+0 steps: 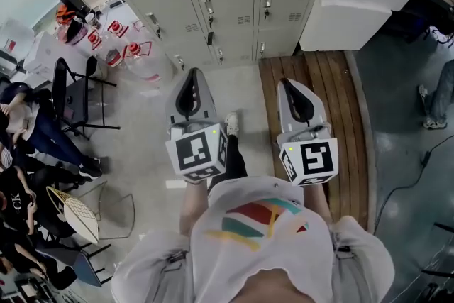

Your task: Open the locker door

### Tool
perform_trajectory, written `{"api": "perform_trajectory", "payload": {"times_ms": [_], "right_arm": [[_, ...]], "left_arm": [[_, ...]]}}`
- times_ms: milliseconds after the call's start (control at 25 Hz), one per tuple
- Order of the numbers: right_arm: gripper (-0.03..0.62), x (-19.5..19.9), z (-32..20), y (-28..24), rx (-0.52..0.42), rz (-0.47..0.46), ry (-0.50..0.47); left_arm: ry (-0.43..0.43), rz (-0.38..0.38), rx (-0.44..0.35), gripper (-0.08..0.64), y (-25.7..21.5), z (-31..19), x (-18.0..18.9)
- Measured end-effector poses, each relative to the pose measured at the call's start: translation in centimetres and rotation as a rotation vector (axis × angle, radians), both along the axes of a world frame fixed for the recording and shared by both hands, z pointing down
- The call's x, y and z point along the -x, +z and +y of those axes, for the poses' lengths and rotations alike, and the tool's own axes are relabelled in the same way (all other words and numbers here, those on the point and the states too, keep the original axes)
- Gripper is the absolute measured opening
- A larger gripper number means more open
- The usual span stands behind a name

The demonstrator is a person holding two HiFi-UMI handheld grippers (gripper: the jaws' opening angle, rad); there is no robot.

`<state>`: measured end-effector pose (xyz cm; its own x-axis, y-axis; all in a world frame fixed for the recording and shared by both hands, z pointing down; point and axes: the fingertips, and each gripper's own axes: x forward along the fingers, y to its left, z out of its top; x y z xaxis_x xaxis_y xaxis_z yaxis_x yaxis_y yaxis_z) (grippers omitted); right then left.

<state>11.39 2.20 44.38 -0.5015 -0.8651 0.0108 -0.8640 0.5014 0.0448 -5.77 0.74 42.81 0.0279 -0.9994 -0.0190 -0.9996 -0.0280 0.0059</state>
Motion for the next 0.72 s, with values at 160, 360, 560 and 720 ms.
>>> {"api": "perform_trajectory", "payload": {"times_ms": [160,360,560,720], "right_arm": [[0.002,2.0,-6.0,-0.7,0.032,-0.023,0.040],[0.002,5.2,-14.1,-2.5,0.025,-0.019,0.071],[0.002,8.9,-22.3,-4.6,-0.019,0.000,0.071],[0.002,11.4,-27.7,-7.1,-0.074,0.011,0.071]], "left_arm": [[0.030,0.045,0.000,0.017,-0.6,-6.5,2.2],[0.074,0.068,-0.012,0.017,-2.1,-15.1,4.4],[0.097,0.056,-0.045,0.017,-4.8,-23.3,7.0],[0.121,0.041,-0.076,0.017,-7.3,-28.4,8.6]]}}
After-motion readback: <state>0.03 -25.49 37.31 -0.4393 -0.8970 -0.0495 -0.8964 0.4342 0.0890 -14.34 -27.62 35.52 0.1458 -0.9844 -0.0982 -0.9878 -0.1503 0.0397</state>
